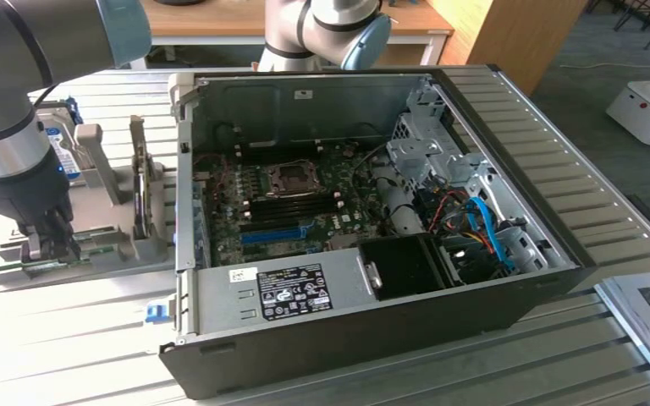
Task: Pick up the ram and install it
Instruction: 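Pick up the ram and move it above insertion slot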
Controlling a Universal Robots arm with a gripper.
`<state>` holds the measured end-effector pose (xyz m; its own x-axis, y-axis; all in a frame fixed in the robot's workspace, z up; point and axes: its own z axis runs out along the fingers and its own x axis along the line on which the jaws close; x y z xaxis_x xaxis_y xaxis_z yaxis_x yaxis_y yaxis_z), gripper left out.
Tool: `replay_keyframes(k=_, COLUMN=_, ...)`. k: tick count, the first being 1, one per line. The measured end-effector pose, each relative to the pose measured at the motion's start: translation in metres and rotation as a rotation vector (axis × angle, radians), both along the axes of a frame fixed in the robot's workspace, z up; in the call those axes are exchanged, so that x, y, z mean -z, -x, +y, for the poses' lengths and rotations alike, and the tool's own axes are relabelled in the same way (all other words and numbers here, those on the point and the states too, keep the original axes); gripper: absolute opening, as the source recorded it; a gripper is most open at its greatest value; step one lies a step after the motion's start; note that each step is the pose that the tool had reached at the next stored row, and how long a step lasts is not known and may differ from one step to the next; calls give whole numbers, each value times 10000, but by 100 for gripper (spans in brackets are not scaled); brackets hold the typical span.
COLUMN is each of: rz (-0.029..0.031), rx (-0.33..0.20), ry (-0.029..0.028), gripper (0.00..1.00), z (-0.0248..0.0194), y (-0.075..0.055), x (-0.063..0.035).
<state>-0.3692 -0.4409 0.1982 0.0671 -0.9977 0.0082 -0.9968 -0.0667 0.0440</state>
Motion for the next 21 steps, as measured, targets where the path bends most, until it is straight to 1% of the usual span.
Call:
replay_keyframes(k=3, rz=-1, rx=0, ry=-1, gripper=12, z=1, y=-1, x=-10)
replay_keyframes(k=21, rz=0, rx=0, ry=0, gripper=12, z=0, y=0, x=-146)
